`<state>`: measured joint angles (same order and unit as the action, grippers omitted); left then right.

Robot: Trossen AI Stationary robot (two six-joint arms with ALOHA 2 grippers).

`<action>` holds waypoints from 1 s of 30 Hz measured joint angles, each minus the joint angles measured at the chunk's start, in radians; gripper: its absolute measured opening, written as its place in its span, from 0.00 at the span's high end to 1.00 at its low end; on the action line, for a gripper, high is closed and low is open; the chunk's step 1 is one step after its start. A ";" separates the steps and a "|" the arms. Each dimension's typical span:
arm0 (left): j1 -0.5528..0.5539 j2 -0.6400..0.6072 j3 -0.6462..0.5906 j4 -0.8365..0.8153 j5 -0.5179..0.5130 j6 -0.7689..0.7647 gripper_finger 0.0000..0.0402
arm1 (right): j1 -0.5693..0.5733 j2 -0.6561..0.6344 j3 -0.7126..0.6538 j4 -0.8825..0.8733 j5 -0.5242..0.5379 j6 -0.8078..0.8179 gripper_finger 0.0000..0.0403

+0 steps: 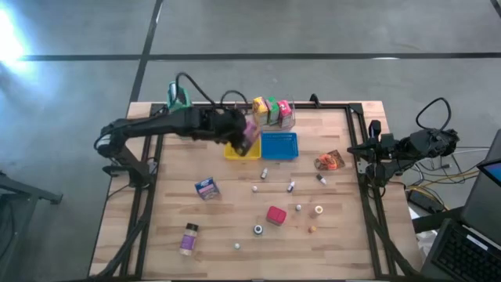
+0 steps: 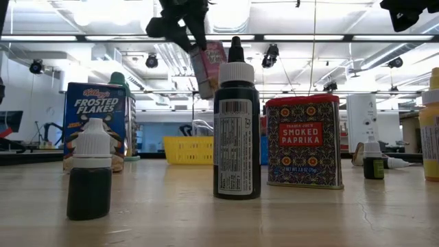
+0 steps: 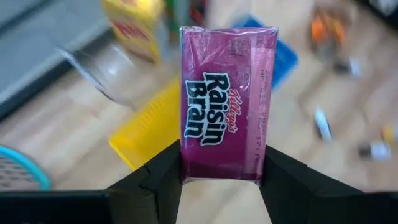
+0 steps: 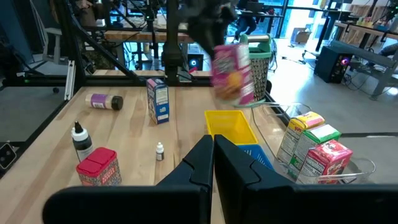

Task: Pick & Place Kitchen Items
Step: Put the violet cereal box into the transparent bin

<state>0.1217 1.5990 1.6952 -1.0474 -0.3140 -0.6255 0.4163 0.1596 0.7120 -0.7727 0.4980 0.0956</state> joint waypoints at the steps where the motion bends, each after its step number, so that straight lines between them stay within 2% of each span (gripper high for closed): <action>1: 0.012 0.000 0.013 0.000 -0.006 -0.015 0.54 | 0.000 0.000 0.000 0.000 0.000 0.000 0.98; 8: 0.110 0.001 0.023 0.104 0.003 -0.133 0.54 | 0.000 0.000 0.000 0.000 0.000 0.000 0.98; 14: 0.184 0.019 0.019 0.105 0.007 -0.275 0.55 | 0.000 0.000 0.000 0.000 0.000 0.000 0.98; 23: 0.223 0.135 0.115 0.110 0.046 -0.385 0.55 | 0.000 0.000 0.000 0.000 0.000 0.000 0.98; 26: 0.229 0.169 0.190 0.047 0.057 -0.387 0.55 | 0.000 0.000 0.000 0.000 0.000 0.000 0.98; 30: 0.230 0.195 0.298 -0.134 0.020 -0.391 0.55 | 0.000 0.000 0.000 0.000 0.000 -0.001 0.98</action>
<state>0.3515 1.7939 1.9935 -1.1810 -0.2936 -1.0166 0.4160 0.1596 0.7120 -0.7729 0.4978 0.0948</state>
